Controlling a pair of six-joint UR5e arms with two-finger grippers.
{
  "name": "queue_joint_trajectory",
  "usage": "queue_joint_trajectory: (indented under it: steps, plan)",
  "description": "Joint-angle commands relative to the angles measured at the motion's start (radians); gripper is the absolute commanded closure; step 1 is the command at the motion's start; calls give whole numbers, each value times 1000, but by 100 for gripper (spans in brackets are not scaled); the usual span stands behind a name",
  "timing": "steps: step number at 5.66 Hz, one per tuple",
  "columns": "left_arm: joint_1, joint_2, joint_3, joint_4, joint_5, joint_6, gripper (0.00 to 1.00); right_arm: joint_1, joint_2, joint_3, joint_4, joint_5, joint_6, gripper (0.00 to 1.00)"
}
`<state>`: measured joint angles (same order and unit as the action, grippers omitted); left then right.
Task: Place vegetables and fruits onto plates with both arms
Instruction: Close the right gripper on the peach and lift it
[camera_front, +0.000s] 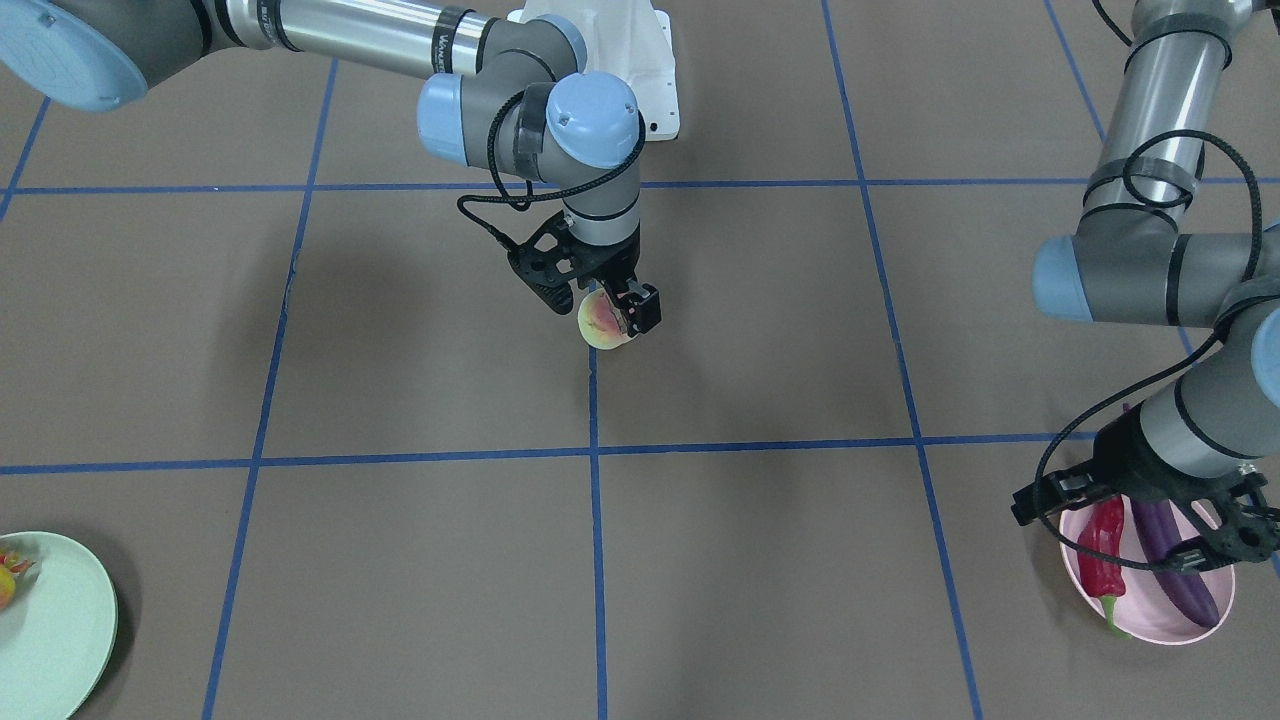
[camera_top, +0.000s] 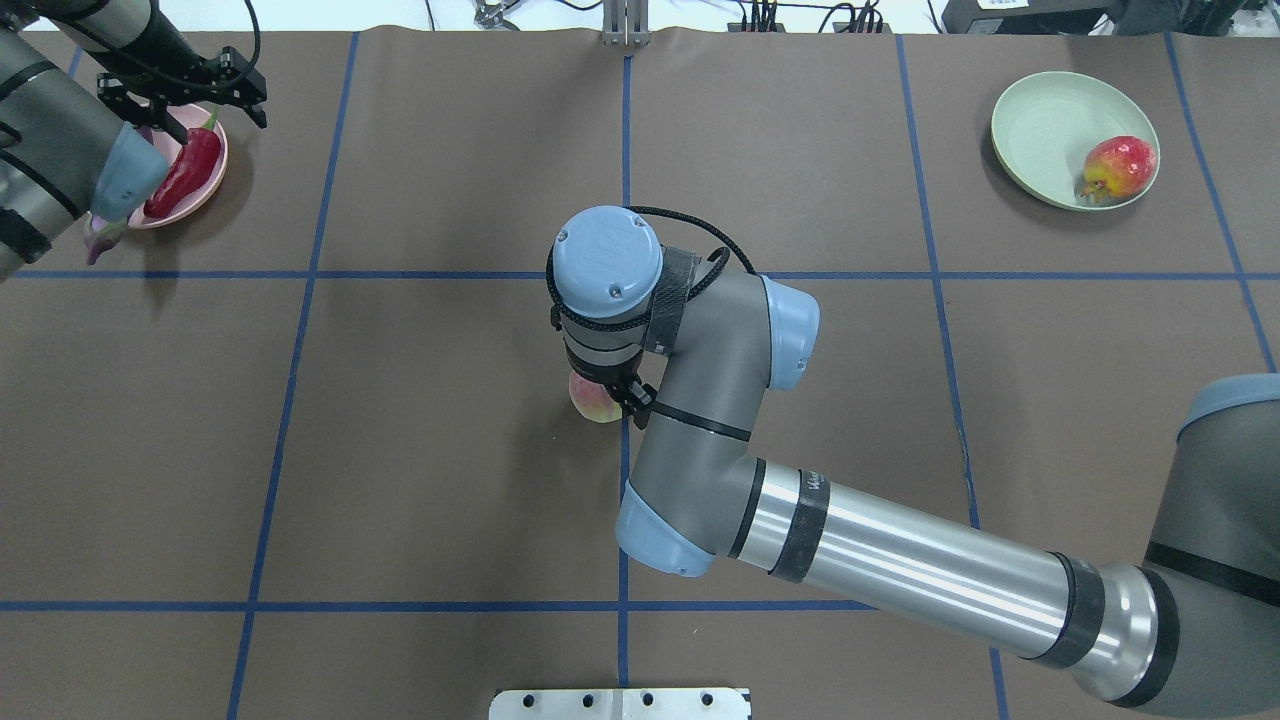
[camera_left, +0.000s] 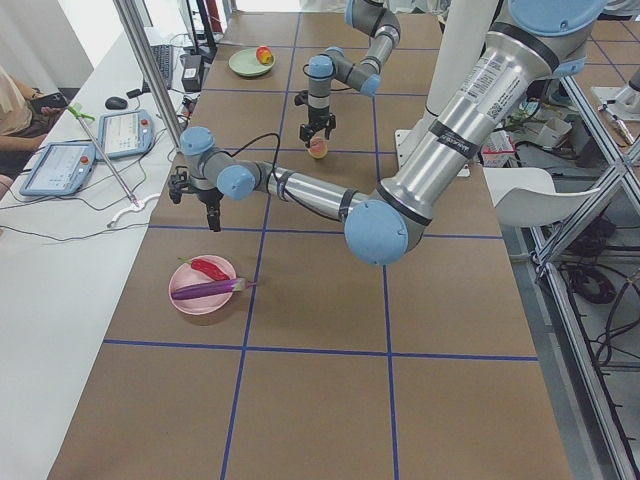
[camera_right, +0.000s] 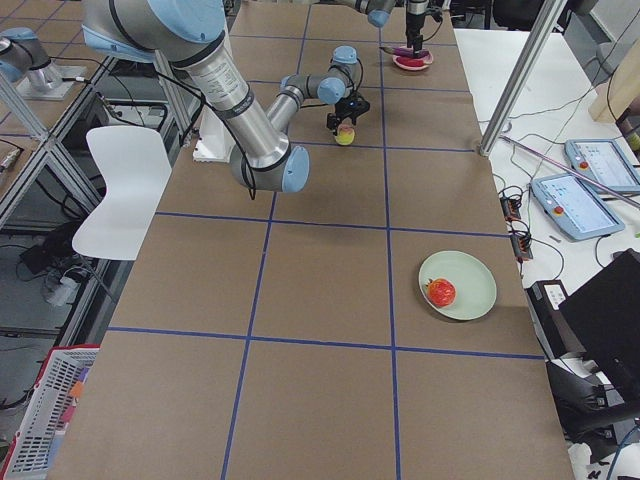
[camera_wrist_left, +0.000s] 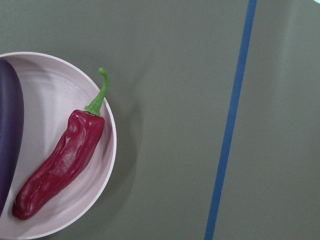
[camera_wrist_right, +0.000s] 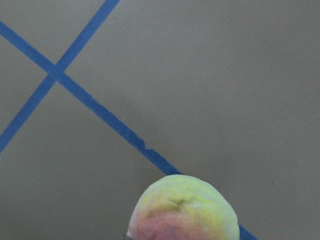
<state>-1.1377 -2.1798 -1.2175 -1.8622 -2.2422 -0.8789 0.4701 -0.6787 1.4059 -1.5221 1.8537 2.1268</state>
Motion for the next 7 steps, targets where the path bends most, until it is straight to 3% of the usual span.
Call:
queue_joint_trajectory:
  steps: [1, 5, 6, 7]
  plan:
    - [3, 2, -5, 0, 1, -2, 0, -2, -2, -11, 2, -5, -1, 1]
    - [23, 14, -36, 2, 1, -37, 0, -4, 2, -13, 3, -7, 4, 1]
    - [23, 18, -46, 2, 1, -49, 0, -4, 11, -15, 3, -13, 24, 28]
    - [27, 23, -66, 3, 1, -72, 0, -4, 10, -15, 10, -28, 27, 64]
